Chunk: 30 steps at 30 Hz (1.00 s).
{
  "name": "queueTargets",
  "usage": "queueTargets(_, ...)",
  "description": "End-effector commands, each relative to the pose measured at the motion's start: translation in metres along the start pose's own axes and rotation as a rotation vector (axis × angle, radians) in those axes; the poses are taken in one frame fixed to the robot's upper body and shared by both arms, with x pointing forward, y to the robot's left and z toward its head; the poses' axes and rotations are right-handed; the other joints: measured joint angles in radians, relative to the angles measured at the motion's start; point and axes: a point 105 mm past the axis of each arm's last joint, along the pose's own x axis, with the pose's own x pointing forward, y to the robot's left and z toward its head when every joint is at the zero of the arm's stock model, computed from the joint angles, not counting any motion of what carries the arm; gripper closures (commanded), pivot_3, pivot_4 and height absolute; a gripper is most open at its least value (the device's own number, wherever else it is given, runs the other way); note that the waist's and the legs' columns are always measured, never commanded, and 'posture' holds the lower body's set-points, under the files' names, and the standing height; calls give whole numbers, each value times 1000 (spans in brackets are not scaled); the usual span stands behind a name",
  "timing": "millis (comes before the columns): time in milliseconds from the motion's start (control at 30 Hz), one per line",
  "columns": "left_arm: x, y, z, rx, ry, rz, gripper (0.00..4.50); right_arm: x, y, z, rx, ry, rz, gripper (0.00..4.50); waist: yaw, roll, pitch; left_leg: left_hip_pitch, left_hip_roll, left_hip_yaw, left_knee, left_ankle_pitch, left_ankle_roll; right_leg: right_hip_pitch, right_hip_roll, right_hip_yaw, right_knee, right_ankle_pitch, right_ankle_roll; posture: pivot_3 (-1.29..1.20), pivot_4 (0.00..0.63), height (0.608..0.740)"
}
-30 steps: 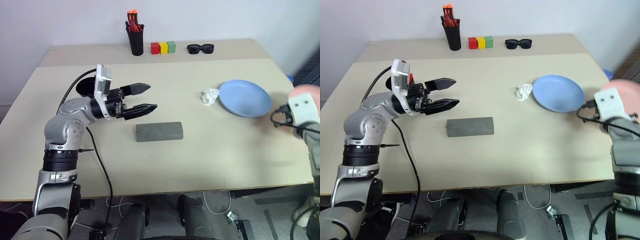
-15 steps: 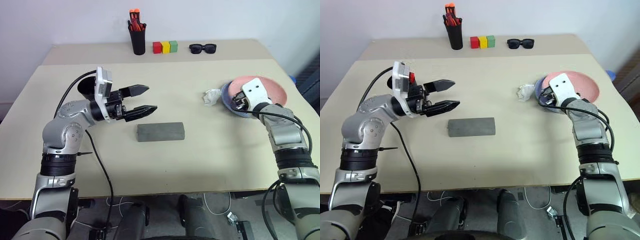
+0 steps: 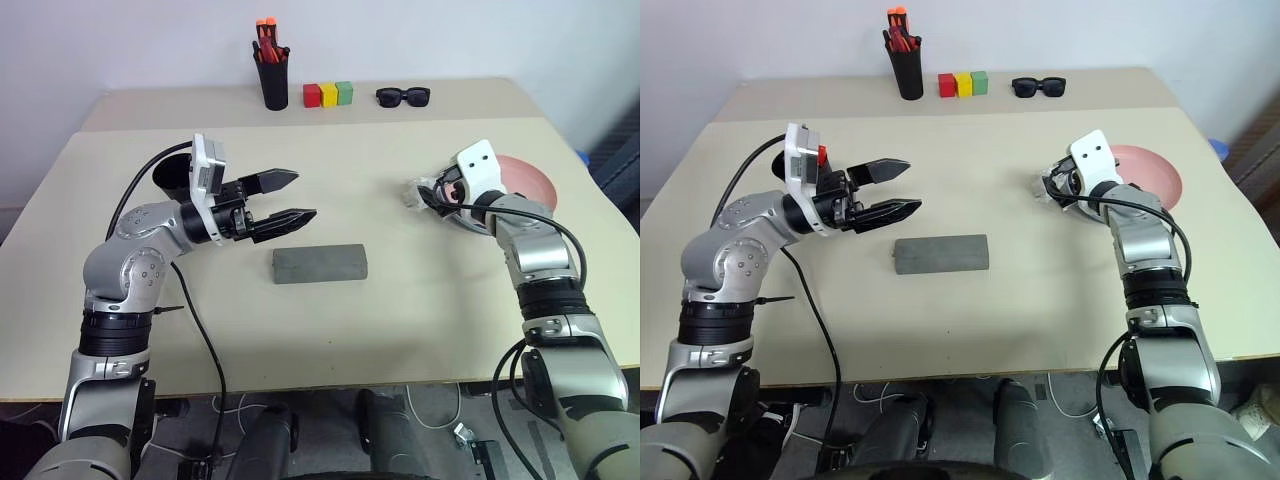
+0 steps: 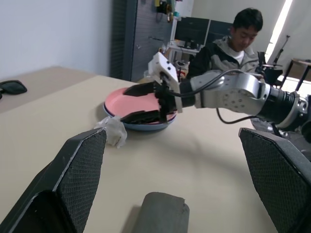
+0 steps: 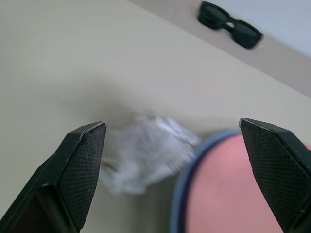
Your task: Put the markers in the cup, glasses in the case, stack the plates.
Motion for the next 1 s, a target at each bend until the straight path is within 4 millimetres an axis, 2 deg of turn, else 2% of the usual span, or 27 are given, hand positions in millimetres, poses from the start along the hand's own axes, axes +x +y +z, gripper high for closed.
queueTargets(33, 4, -6, 18, 61, -24, -19, 0, 12, 4, 9, -51, -26, -9, 31, -2, 0, 0, 0, 0, 0, 0, 0, 0, 0, 0, 0, 0, 0, 0, 0, 150, 740)
queueTargets(200, 6, -9, 28, 81, -65, -4, 0, 28, 10, -3, -76, 47, -18, 31, -7, 0, 0, 0, 0, 0, 0, 1, -2, -1, 0, 0, 0, 0, 0, 0, 150, 740)
queueTargets(267, 5, -9, 28, 77, -68, 3, 0, 32, 16, -2, -50, 47, 10, 545, -7, 0, 0, 0, 0, 0, 0, 1, -2, -1, 0, 0, 0, 0, 0, 0, 150, 740)
queueTargets(300, 3, -9, 27, 79, -66, 5, 0, 34, 17, -1, -58, 47, 15, 891, -8, 0, 0, 0, 0, 0, 0, 1, -2, -1, 0, 0, 0, 0, 0, 0, 150, 740)
queueTargets(400, 1, -9, 26, 76, -64, 11, 0, 34, 17, -1, -66, 48, 13, 2414, -15, 0, 0, 0, 0, 0, -1, 1, -2, -1, 0, 0, 0, 0, 0, 0, 150, 740)
queueTargets(467, -1, -8, 24, 74, -65, 15, 0, 33, 15, 5, -34, 15, 14, 3404, -20, 0, 0, 0, 0, -1, -1, 1, -2, -1, 0, 0, 0, 0, 0, 0, 150, 740)
queueTargets(533, -2, -7, 22, 72, -64, 18, 0, 31, 10, 20, 32, -61, 12, 4390, -26, 0, 0, 0, 0, -1, -1, 1, -2, -1, 0, 0, 0, 0, 0, 0, 150, 740)
queueTargets(600, -3, -6, 21, 71, -65, 20, 0, 26, -2, 33, 105, -131, -13, 4456, -27, 1, 0, 0, 0, -1, -1, 1, -2, -1, 0, 0, 0, 0, 0, 0, 150, 740)
queueTargets(667, -3, -6, 21, 73, -69, 20, 0, 19, -24, 34, 115, -141, -107, 4456, -27, 1, 0, 0, 0, -1, -1, 1, -2, -1, 0, 0, 1, 0, 0, 0, 150, 740)
queueTargets(767, -4, -4, 20, 73, -73, 23, 0, 2, -61, 19, 52, -93, -283, 4456, -21, 1, 0, 0, 0, -1, -1, 1, -2, -1, 0, 0, 1, 0, 0, 0, 150, 740)
queueTargets(867, -6, -3, 19, 74, -71, 28, 0, -5, -67, -1, 42, -32, -286, 4456, -22, 1, 0, -1, 0, -1, -1, 0, -1, -1, 0, 0, 0, 0, 0, 0, 150, 740)
queueTargets(933, -6, -4, 17, 73, -69, 29, 0, -5, -61, -13, 116, -9, -234, 3766, -27, 0, 0, 0, 0, -1, -1, 0, -1, -1, 0, 0, 0, 0, 0, 0, 150, 740)
queueTargets(1000, -5, -4, 15, 72, -67, 28, 0, -4, -56, -15, 134, -8, -199, 2960, -33, 1, 0, 0, 0, 0, -1, 0, 0, -1, 1, 0, 0, 0, 0, 0, 150, 740)
